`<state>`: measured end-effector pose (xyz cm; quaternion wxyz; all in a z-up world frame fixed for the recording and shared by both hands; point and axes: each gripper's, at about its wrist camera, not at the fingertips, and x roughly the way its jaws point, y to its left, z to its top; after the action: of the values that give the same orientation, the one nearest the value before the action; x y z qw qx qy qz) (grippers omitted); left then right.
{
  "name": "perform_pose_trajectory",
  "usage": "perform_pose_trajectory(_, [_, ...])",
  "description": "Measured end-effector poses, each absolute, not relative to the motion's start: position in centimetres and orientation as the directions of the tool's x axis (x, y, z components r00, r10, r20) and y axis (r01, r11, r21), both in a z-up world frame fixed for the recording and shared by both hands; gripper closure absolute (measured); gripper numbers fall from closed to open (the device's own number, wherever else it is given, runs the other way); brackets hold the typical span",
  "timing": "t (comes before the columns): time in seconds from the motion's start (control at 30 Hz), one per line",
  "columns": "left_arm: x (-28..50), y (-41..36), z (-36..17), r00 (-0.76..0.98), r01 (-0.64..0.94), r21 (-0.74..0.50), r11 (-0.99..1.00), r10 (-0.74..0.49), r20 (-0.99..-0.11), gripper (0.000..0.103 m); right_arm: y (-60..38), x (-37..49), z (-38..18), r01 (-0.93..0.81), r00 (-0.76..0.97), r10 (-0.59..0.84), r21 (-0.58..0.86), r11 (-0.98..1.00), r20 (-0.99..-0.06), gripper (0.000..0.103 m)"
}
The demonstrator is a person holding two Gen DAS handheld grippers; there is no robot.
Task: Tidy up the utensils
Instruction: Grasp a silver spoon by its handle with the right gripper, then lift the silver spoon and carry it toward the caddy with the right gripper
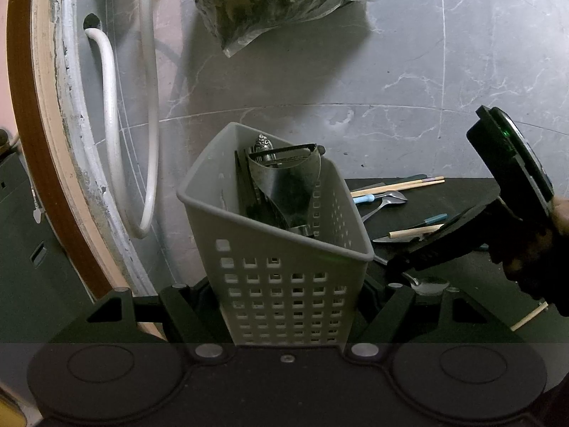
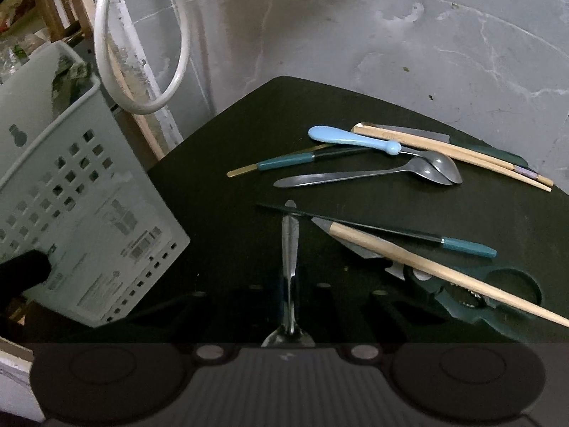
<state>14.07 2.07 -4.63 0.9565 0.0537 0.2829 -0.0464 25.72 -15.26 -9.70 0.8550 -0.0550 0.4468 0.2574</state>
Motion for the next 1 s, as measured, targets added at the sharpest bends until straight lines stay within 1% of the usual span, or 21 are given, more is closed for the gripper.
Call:
perform_pose_trajectory(0.4, [14.1,2.0,-4.6,0.836,0.118,0.077,0.990,-0.057,-0.545,0.026,-16.2,25.0,-9.9,-0.500,0.448,0.421,0.169,0.849,-0.789,0.097])
perform_pose_trajectory(0.7, [14.1,1.9,-4.6,0.836,0.117,0.076,0.990,-0.057,-0.545,0.026,-16.2,24.0,-9.7,-0.535,0.453,0.438,0.156,0.830,-0.777,0.097])
perform_pose_trajectory(0.83, [14.1,2.0,-4.7,0.836,0.117,0.077,0.990,-0.057,-0.545,0.026,-16.7,23.4,-9.1,-0.537,0.477,0.463,0.169,0.827,-0.748,0.097])
perform_pose_trajectory(0.93, [14.1,2.0,-4.7,0.836,0.117,0.077,0.990,-0.056,-0.545,0.026,-17.5,22.9,-8.5,-0.527,0.506,0.489,0.194,0.827,-0.711,0.102])
perform_pose_trajectory(1.0, [14.1,1.9,-4.7,0.837,0.117,0.077,0.990,-0.056,-0.545,0.026,-18.1,22.6,-8.1,-0.525,0.531,0.512,0.212,0.824,-0.675,0.102])
